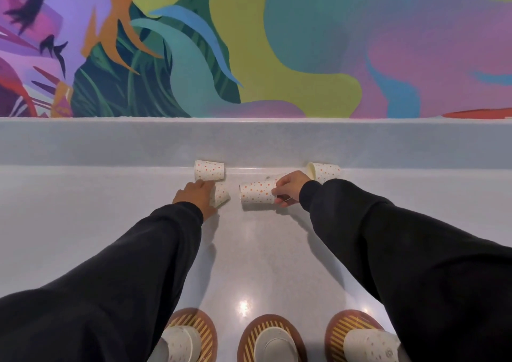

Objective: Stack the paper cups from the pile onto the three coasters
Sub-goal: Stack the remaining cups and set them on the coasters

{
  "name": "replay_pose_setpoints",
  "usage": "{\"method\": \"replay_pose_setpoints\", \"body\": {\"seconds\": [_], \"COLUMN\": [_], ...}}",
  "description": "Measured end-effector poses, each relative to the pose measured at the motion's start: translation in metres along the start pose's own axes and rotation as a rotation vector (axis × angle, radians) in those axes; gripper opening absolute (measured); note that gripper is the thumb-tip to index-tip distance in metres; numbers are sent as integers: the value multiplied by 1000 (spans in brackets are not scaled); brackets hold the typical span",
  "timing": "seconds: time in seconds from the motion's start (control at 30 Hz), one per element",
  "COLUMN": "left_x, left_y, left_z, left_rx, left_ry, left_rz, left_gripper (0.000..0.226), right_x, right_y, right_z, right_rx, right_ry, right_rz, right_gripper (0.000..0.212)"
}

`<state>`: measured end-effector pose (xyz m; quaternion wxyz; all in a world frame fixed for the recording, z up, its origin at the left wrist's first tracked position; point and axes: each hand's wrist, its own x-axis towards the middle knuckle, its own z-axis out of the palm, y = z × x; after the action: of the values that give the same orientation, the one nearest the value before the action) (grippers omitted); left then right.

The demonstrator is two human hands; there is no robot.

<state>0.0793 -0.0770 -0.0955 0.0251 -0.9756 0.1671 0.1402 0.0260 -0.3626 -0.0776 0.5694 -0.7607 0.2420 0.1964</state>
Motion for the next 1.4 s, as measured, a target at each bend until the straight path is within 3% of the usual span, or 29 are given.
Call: {"method": "replay_pose_setpoints", "body": {"seconds": [0.13, 0.2, 0.47, 0.63, 0.77, 0.9, 1.1, 1.23, 1.3, 1.4], "left_x": [-2, -1, 16, 13, 8, 6, 4, 5, 9, 25], "left_y": [4, 8, 11, 25, 34, 47, 65, 61, 53, 25], "left_z": [7, 5, -34, -39, -31, -20, -19, -20, -24, -23], "left_rx": [63, -71, -1297, -1671, -1719, -1731, -1676, -1605, -1499, -1009], "left_ry": [-46, -61, 113, 90, 13, -125, -135, -150, -94, 212], "left_rz": [-5, -62, -391, -377, -353, -357, -346, -309, -274, -229], "left_gripper": [73, 82, 71, 65, 52, 59, 48, 46, 41, 51], "right_x": [2, 3, -1, -6, -10, -14, -19, -20, -20, -20], "right_y": [3, 4, -3, -8, -11, -14, -17, -15, -16, -17], "right_z": [0, -1, 0, 2, 3, 8, 16, 14, 11, 5], "right_rx": [-24, -26, 54, 106, 150, 183, 211, 200, 181, 168], "right_ry": [-6, -3, 20, 21, 3, -29, -50, -41, -22, 15], "right_rz": [21, 26, 28, -8, -41, -74, -54, -60, -68, -59], "right_gripper": [11, 10, 21, 15, 10, 11, 20, 10, 9, 13]}}
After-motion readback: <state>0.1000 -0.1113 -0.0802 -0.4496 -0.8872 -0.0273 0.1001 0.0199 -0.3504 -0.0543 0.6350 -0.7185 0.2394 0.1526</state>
